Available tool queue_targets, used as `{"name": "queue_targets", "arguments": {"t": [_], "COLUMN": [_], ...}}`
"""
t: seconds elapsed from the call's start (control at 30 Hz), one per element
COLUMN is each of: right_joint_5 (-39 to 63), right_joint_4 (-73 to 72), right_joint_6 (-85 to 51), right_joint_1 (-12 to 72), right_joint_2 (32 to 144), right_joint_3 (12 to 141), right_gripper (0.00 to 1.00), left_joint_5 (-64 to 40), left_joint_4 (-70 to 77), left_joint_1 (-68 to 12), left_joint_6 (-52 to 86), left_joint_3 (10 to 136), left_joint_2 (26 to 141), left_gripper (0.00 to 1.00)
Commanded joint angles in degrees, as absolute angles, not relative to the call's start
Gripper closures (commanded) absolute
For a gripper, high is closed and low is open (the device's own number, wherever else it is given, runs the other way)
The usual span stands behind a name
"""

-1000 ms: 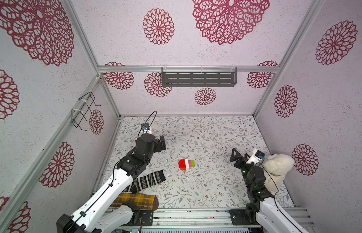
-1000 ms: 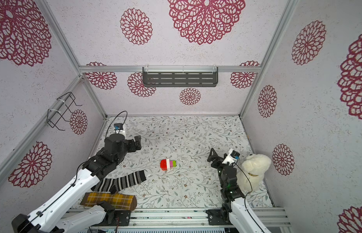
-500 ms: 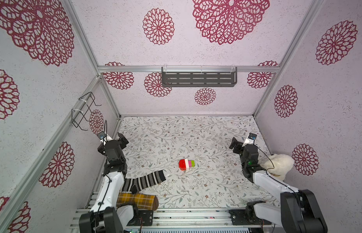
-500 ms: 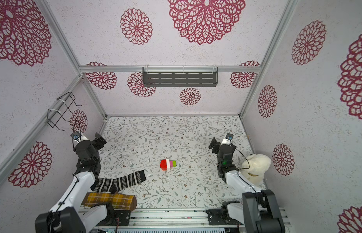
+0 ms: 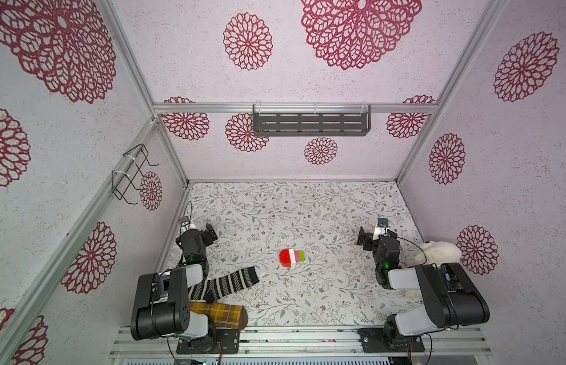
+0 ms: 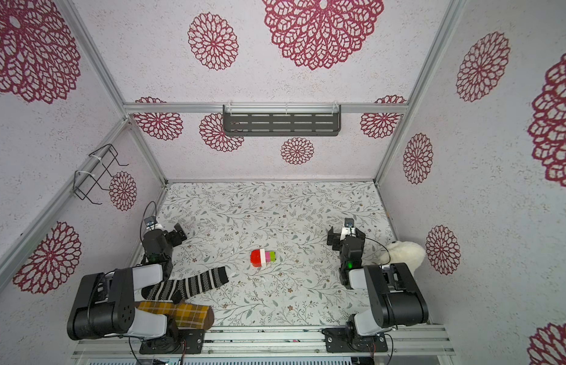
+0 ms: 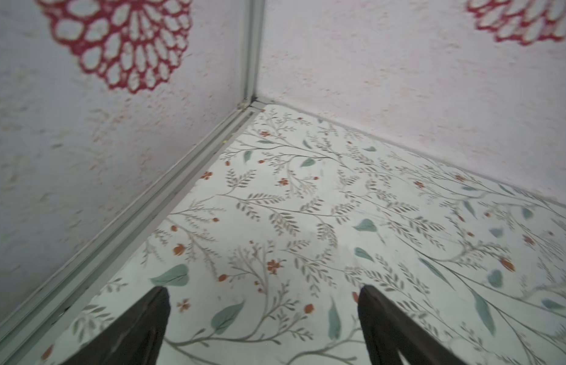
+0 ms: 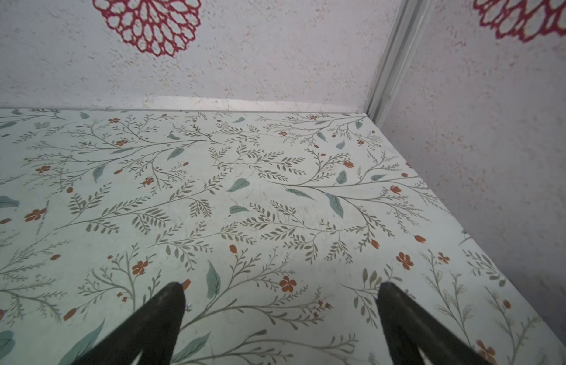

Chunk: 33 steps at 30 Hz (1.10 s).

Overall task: Assemble an ice cream with lego
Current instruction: Reset both arms

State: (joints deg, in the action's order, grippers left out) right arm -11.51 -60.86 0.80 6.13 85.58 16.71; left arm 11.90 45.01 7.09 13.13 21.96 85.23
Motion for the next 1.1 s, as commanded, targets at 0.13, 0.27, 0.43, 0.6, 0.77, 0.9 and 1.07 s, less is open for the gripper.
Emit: {"name": "queue_targets", "arguments": {"t": [0.13,0.27,0.43,0.6,0.77,0.9,1.07], "right_joint_5": [-9.47,-10.75,-5.36,-5.49,-5.76,-5.80,-5.80], "right_joint_4": [-93.27,-84.47,-75.83,-76.70,-76.81,-76.82,-76.82], "right_joint_6": [4.38,4.13,0.67,0.79,0.92,0.88,0.92], "right_joint_1": [6.68,7.59,3.14,3.12,3.27,3.37,3.43], "right_joint_2": [89.91,88.39,88.12,88.12,88.02,88.04,87.98], "right_joint_3": [5.13,8.47,12.56,12.21,12.10,12.09,12.08], "right_gripper": [0.01,0.01,0.01,0.01,0.01,0.01,0.00], "left_joint_5": [15.05,7.09,7.03,7.33,7.55,7.48,7.74], "left_joint_4": [57.84,46.46,47.48,48.34,48.42,47.90,48.63], "left_joint_1": [3.43,7.89,7.96,7.77,7.59,7.79,7.48], "left_joint_6": [4.72,7.69,7.85,7.65,7.64,7.46,7.40], "left_joint_3": [20.09,25.61,25.11,24.79,24.81,25.38,24.77], "left_joint_2": [88.55,88.48,88.51,88.59,88.59,89.16,88.68], "left_gripper": [0.03,0.03,0.03,0.03,0.03,0.03,0.03]}}
